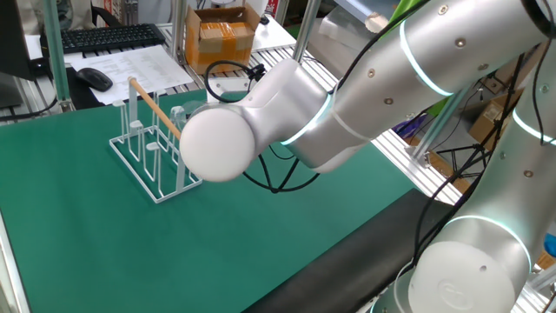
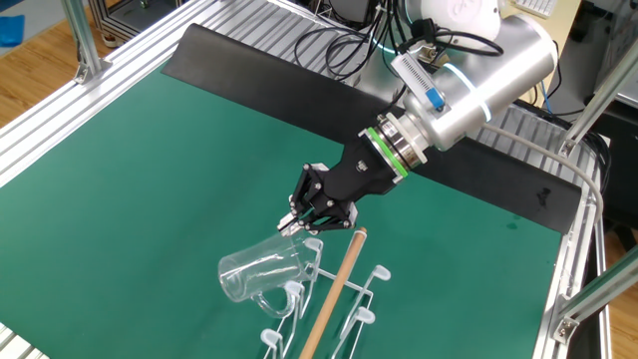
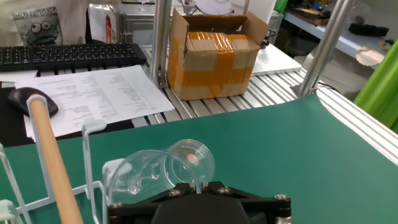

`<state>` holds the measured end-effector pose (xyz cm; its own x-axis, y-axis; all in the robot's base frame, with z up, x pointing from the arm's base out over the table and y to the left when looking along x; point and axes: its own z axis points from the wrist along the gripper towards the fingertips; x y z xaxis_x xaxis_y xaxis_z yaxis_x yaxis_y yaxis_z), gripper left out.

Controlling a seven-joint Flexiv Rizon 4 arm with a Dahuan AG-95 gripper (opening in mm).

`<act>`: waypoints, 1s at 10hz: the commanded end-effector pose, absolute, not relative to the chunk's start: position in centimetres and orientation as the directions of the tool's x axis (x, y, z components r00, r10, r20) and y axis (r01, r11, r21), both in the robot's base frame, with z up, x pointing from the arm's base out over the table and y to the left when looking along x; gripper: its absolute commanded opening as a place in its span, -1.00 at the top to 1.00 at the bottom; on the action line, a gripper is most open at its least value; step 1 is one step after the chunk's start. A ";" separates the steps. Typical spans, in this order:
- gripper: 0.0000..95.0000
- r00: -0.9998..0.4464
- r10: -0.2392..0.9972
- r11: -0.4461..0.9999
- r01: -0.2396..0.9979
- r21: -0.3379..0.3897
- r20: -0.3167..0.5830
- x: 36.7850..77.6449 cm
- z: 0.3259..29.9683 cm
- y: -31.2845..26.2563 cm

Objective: Put the cup on the cup rack

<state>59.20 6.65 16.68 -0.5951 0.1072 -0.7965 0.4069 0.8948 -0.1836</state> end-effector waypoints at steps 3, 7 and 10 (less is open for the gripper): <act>0.20 -0.609 0.088 0.897 0.393 -0.204 -0.789 59.3 16.6 6.7; 1.00 -0.760 0.076 0.915 0.311 -0.258 -0.646 59.7 17.4 6.4; 1.00 -0.857 0.062 0.922 0.246 -0.300 -0.512 59.6 17.7 6.3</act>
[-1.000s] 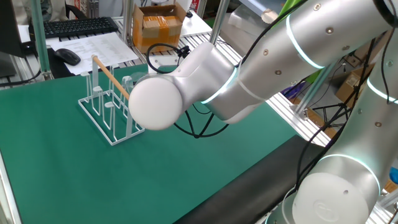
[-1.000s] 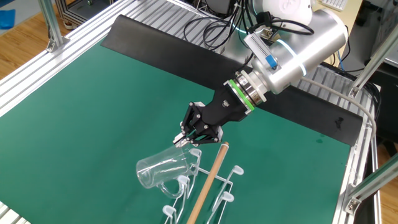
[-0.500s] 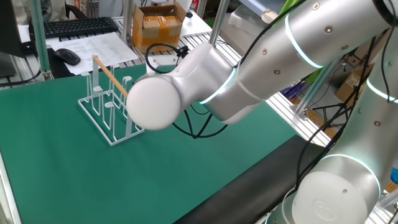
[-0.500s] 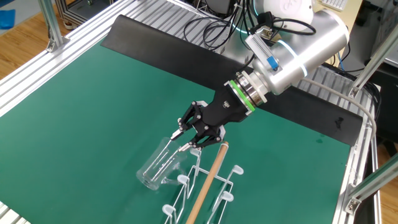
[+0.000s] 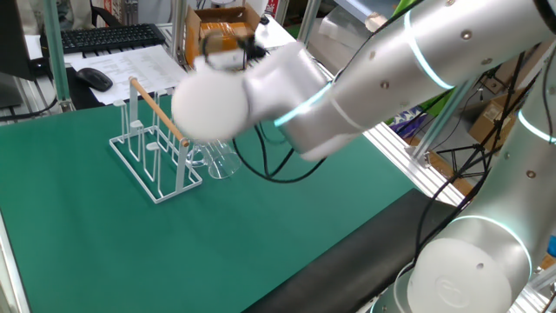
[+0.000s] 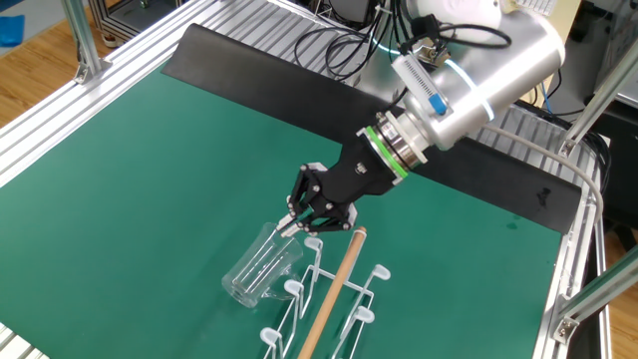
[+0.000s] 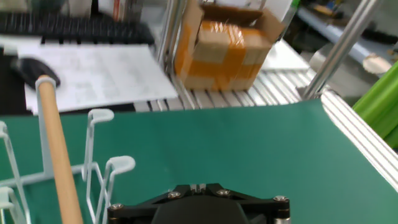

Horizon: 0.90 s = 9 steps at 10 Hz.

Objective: Put the cup on the cup rack

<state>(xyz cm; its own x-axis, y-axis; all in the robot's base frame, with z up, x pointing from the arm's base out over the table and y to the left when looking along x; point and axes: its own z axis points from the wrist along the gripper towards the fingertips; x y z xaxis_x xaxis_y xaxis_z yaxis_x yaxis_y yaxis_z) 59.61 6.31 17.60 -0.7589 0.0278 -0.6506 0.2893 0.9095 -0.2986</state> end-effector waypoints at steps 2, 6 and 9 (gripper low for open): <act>1.00 -0.910 0.041 0.924 0.191 -0.332 -0.412 59.4 17.6 6.5; 1.00 -0.964 0.027 0.921 0.126 -0.370 -0.263 58.2 16.7 7.3; 1.00 -0.981 0.006 0.918 0.082 -0.387 -0.193 56.9 16.2 7.8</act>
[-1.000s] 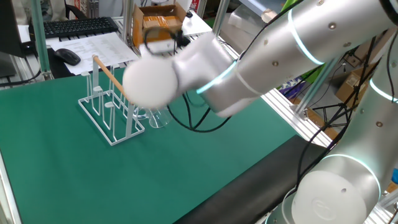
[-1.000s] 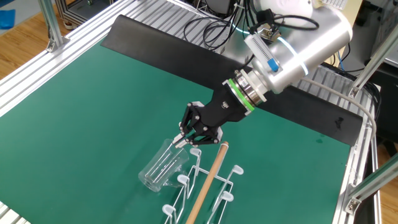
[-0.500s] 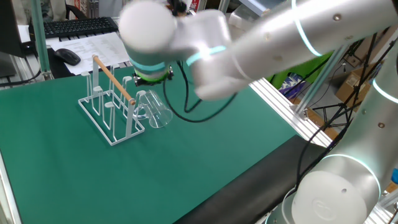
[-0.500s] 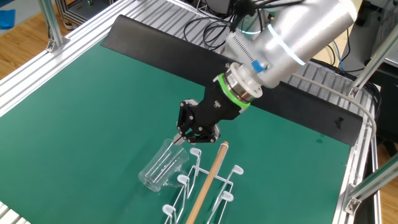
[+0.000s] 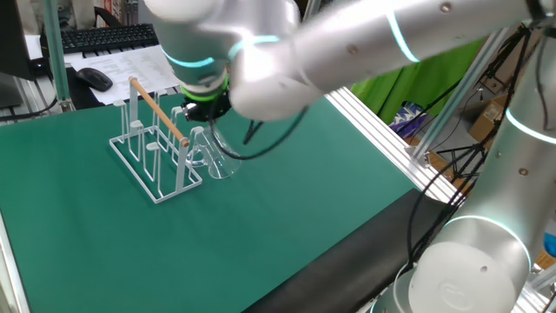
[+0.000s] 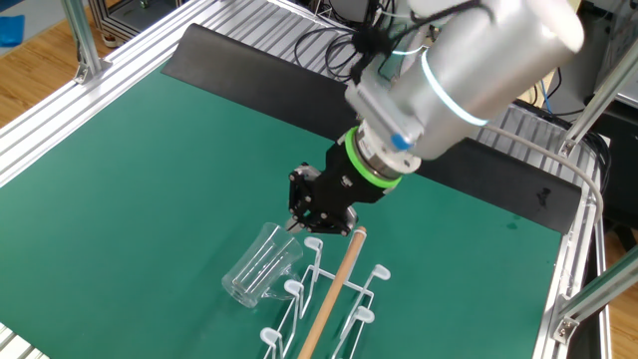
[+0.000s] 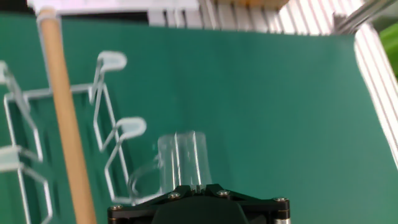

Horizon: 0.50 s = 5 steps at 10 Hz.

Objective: Put the cup on the cup rack

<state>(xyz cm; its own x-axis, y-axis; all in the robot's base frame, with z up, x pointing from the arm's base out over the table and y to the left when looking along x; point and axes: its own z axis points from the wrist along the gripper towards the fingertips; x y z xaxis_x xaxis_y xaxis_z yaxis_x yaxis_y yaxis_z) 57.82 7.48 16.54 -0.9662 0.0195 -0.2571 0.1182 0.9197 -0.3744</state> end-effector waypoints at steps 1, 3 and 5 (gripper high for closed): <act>1.00 -0.983 0.012 0.918 0.083 -0.387 -0.184 56.6 16.2 7.8; 1.00 -0.991 0.013 0.923 0.062 -0.379 -0.131 56.4 16.9 7.3; 1.00 -0.992 0.000 0.924 0.047 -0.380 -0.122 55.8 17.5 7.1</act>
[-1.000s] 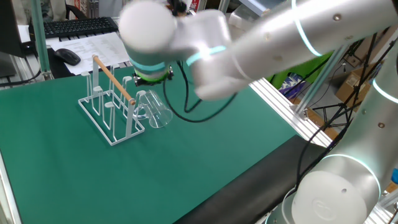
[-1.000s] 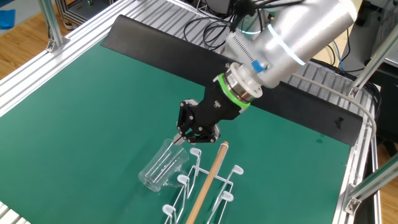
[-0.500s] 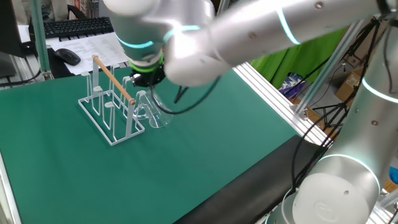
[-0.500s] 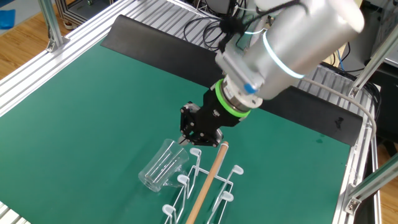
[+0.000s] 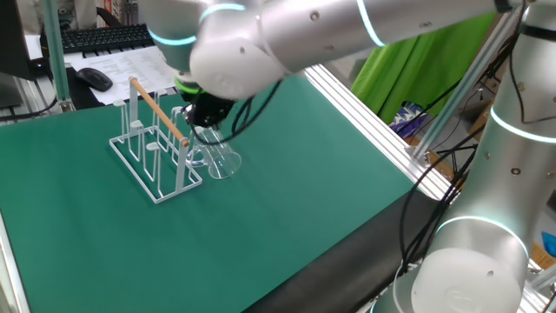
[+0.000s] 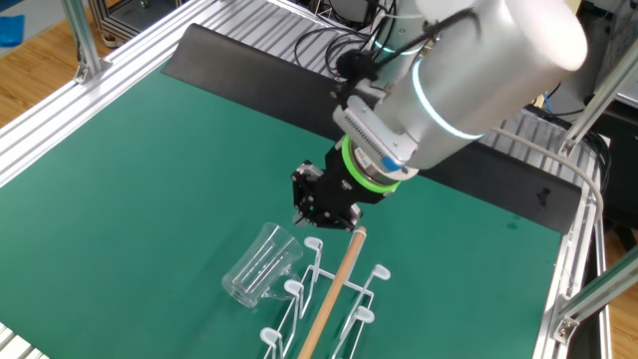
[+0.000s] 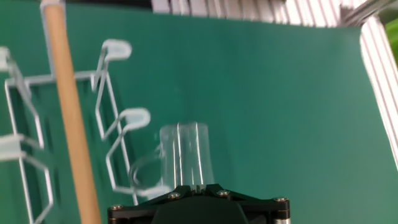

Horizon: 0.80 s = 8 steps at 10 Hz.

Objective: Put the cup on the cup rack

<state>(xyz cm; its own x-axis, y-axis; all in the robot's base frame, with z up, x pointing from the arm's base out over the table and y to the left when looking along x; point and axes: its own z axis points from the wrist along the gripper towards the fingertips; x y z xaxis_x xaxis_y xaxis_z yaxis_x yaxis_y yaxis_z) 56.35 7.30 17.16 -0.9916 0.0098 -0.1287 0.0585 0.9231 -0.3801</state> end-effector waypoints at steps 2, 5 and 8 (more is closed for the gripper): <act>1.00 -0.992 -0.002 0.925 0.046 -0.378 -0.126 55.4 17.6 7.1; 1.00 -0.988 -0.011 0.925 0.048 -0.377 -0.153 54.8 17.5 6.4; 1.00 -0.988 -0.025 0.928 0.034 -0.371 -0.153 54.7 16.9 5.2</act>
